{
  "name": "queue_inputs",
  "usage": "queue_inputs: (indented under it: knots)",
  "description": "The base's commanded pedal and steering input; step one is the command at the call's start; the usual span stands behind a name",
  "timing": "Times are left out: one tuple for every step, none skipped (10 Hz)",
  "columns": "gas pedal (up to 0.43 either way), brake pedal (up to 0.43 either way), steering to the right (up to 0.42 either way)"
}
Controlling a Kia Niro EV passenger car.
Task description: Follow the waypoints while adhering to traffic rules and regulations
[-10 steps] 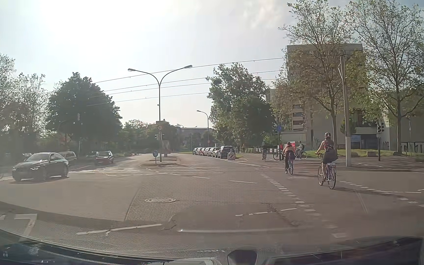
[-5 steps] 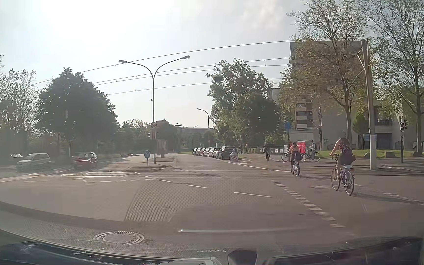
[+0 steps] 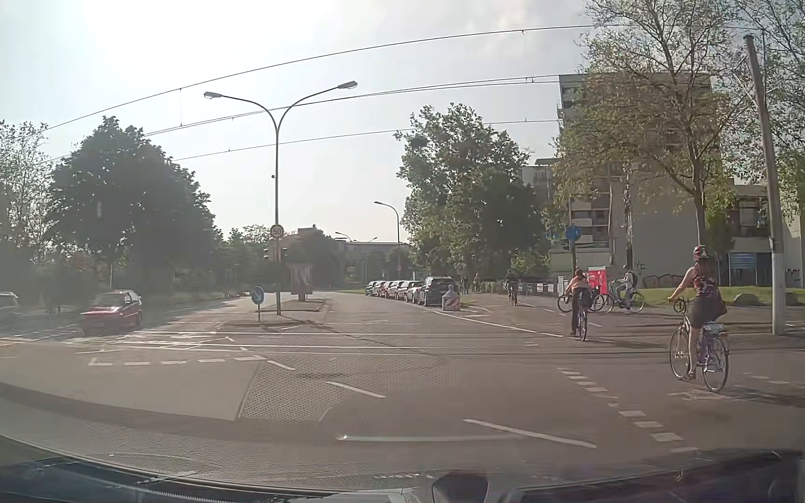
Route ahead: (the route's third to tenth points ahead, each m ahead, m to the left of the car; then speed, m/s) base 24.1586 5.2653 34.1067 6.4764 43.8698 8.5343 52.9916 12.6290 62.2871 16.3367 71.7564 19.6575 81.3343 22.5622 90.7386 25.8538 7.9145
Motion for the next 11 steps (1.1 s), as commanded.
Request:
queue_inputs:
  knots:
    - [0.24,0.0,-0.016]
    - [0.24,0.0,-0.018]
    - [0.24,0.0,-0.018]
    - [0.228,0.0,-0.017]
    - [0.22,0.0,-0.018]
    - [0.22,0.0,-0.019]
    - [0.209,0.0,-0.02]
    - [0.209,0.0,-0.021]
    - [0.197,0.0,-0.023]
    - [0.197,0.0,-0.023]
    - [0.197,0.0,-0.023]
